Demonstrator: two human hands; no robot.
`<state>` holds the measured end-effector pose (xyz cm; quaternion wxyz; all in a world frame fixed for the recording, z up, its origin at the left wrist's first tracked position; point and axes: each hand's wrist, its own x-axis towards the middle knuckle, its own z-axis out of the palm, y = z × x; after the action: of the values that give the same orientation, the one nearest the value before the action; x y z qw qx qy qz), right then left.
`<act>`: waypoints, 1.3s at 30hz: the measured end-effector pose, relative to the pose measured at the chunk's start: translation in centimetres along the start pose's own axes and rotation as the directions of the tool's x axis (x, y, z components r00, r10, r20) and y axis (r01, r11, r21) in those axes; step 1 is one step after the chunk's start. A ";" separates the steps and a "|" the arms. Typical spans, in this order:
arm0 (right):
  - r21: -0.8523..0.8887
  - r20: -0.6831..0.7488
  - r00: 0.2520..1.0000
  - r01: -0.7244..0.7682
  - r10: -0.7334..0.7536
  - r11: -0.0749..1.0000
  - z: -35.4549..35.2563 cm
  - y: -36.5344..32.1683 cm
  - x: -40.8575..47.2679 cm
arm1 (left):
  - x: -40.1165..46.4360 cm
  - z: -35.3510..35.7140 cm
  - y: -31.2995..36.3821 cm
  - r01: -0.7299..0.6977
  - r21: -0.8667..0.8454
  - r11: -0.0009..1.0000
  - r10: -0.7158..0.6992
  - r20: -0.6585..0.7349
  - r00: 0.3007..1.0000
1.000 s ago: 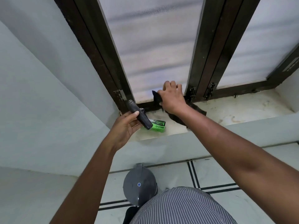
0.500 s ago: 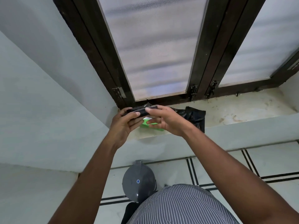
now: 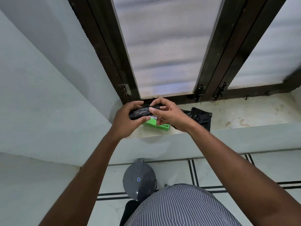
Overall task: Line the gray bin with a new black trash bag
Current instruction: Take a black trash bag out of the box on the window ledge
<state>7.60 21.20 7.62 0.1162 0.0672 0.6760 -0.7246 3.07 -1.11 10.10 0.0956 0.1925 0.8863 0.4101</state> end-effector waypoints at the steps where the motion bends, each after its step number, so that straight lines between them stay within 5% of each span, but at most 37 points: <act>1: -0.025 0.006 1.000 0.003 -0.003 1.000 -0.2 0.0 0.3 | 0.2 -0.2 -0.1 -0.053 0.111 0.992 0.056 -0.021 0.998; 3: -0.061 0.007 1.000 0.010 -0.009 0.998 -0.3 -0.1 0.9 | 0.3 -0.3 -0.2 -0.084 0.188 0.978 0.091 -0.025 0.996; 6: -0.046 -0.072 0.997 -0.037 0.033 0.998 -0.1 0.4 2.5 | 0.2 0.1 -0.4 -0.020 0.057 0.998 0.028 -0.133 0.991; 8: -0.268 -0.178 0.983 -0.083 0.036 0.960 0.0 1.3 3.7 | 0.0 0.4 -0.7 0.073 -0.048 0.996 -0.082 -0.228 0.970; 12: -0.875 -0.056 0.993 -0.001 -0.100 0.485 0.7 4.1 4.9 | -0.1 1.0 -0.6 0.222 -0.273 0.936 -0.294 -0.256 0.921; 14: -0.972 0.036 0.995 0.057 -0.092 0.229 1.8 5.2 5.5 | -0.1 1.4 -0.7 0.246 -0.247 0.937 -0.310 -0.269 0.912; 16: -0.990 0.061 0.991 0.076 -0.117 0.121 2.5 5.6 6.0 | 0.0 1.7 -1.3 0.258 -0.131 0.957 -0.285 -0.271 0.919; 18: -0.984 0.038 0.990 0.061 -0.137 0.168 2.7 5.3 5.9 | 0.1 1.9 -2.0 0.241 0.040 0.970 -0.221 -0.271 0.937; 24: -0.848 -0.007 0.994 0.054 -0.113 0.527 1.4 5.0 3.9 | 0.5 2.7 -2.7 0.172 0.459 0.871 -0.107 -0.165 0.981; 28: -0.809 -0.007 0.990 0.077 -0.141 0.582 0.0 5.4 2.7 | 1.6 2.0 -1.5 0.133 0.668 0.732 -0.115 -0.070 0.991; 33: -0.778 0.002 0.983 0.116 -0.182 0.617 -0.3 5.1 2.1 | 3.4 1.5 -0.8 -0.017 0.421 0.907 -0.038 0.122 0.992; 36: -0.741 0.006 0.979 0.142 -0.205 0.656 0.0 5.0 2.1 | 3.8 1.6 -0.5 -0.093 0.225 0.970 0.072 0.098 0.993; 39: -0.704 -0.035 0.975 0.131 -0.219 0.698 0.6 4.9 2.1 | 3.6 1.8 -0.4 -0.090 0.201 0.976 0.089 0.015 0.996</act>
<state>6.89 20.18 2.38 0.0240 -0.0044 0.9077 -0.4189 0.31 1.39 8.62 0.0596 0.2420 0.9134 0.3218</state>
